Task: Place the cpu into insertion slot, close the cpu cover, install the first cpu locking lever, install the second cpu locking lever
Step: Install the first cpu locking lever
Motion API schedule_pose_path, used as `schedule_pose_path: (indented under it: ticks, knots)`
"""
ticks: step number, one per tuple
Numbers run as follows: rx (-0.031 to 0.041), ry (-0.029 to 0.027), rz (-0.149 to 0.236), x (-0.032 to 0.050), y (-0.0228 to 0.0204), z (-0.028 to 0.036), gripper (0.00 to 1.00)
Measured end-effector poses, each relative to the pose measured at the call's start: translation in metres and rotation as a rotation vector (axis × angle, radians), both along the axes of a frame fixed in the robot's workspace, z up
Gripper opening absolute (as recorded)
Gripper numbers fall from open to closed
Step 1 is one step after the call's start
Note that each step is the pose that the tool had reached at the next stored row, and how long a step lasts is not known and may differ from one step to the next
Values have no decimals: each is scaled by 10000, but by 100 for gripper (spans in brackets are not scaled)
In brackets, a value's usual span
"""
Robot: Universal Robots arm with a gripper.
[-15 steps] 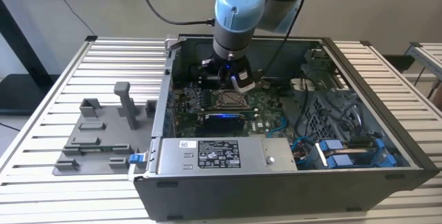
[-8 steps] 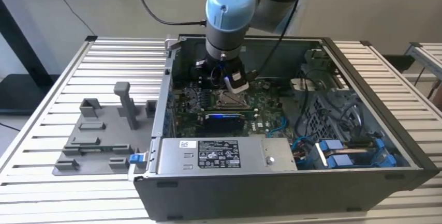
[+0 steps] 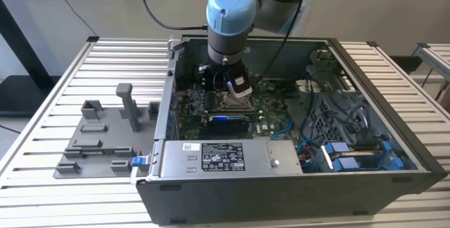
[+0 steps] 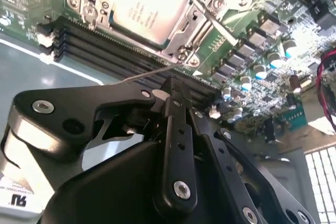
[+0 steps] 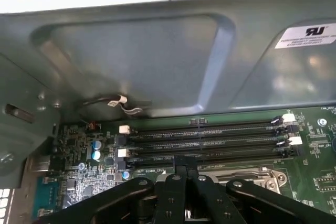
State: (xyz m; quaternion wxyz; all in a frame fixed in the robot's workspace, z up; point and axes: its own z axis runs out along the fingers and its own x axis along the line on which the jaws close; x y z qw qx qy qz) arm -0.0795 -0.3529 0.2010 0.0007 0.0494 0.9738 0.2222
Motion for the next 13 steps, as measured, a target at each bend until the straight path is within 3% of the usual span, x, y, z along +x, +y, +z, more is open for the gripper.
schedule_pose_path:
  ticks: [5,13]
  knots:
    - [20,-8,-2,-1,0,-14,11]
    - [24,-90,-1,-1,0,-68,11]
